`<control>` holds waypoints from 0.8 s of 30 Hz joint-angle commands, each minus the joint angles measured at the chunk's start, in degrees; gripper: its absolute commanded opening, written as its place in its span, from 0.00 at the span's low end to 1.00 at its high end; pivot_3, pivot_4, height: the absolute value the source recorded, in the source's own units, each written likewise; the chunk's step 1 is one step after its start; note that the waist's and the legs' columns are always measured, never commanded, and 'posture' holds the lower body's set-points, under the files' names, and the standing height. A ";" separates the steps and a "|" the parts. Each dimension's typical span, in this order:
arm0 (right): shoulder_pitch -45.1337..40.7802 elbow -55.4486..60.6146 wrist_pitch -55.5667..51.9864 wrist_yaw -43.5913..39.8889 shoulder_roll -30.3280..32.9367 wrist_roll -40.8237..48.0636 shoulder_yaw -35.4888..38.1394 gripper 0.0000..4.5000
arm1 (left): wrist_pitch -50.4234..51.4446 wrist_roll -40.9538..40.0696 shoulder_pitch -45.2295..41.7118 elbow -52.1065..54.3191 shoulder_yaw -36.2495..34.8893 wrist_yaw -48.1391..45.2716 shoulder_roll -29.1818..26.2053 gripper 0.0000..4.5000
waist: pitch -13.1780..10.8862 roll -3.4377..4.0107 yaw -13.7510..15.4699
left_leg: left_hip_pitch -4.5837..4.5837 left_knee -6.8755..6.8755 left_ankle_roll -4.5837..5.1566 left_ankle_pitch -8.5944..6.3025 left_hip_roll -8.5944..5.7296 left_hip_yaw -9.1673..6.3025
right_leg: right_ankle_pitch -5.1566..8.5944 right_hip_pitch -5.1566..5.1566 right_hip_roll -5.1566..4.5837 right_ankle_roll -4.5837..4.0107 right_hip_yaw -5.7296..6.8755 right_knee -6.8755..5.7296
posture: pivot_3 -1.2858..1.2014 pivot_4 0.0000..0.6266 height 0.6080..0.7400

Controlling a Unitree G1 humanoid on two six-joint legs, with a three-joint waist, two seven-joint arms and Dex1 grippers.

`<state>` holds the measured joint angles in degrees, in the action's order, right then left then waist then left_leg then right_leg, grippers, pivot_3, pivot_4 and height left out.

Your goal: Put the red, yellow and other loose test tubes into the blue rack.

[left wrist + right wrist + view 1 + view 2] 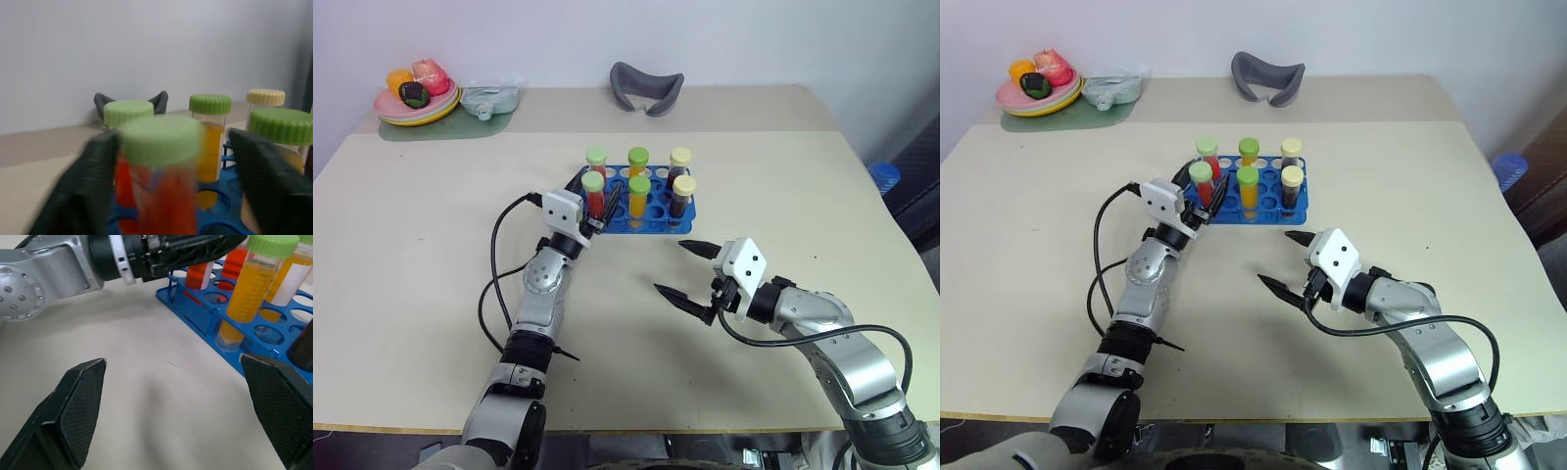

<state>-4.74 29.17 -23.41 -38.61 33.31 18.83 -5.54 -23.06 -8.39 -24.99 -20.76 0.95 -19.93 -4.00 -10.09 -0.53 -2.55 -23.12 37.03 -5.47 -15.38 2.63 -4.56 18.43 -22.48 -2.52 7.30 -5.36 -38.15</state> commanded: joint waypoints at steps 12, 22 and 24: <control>2.67 1.87 -0.52 -5.19 7.60 3.75 10.10 1.00 | 27.64 -18.31 26.53 41.93 -11.50 -9.66 -21.68 0.99 | 0.00 0.02 0.13 | 0.06 -0.03 0.17 -0.10 0.04 -0.03 | 0.01 0.07 0.00 -0.01 0.00 -0.01 | 0.52 0.24 1.00; 3.14 -8.40 1.55 -7.72 11.10 4.85 21.17 1.00 | 29.40 -20.03 39.18 38.74 -26.43 -17.33 -31.71 0.99 | 0.00 0.01 0.01 | 0.36 -0.09 0.24 -0.15 0.04 0.07 | 0.03 0.34 0.01 -0.03 -0.04 0.07 | 0.52 0.24 1.00; 2.61 -9.85 2.13 -8.18 11.19 4.65 21.53 1.00 | 29.29 -19.92 39.75 38.43 -27.27 -18.45 -32.07 0.99 | 0.00 0.01 0.02 | 0.36 -0.10 0.24 -0.15 0.05 0.08 | 0.03 0.34 0.01 -0.03 -0.06 0.07 | 0.52 0.24 1.00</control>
<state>-1.13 19.21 -22.76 -46.32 43.77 22.82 14.34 7.20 -27.45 14.78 16.75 -24.26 -37.35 -35.42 -10.09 -0.52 -2.52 -22.76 36.93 -5.22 -15.53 2.68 -4.47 18.46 -22.14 -2.51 7.28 -5.41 -38.09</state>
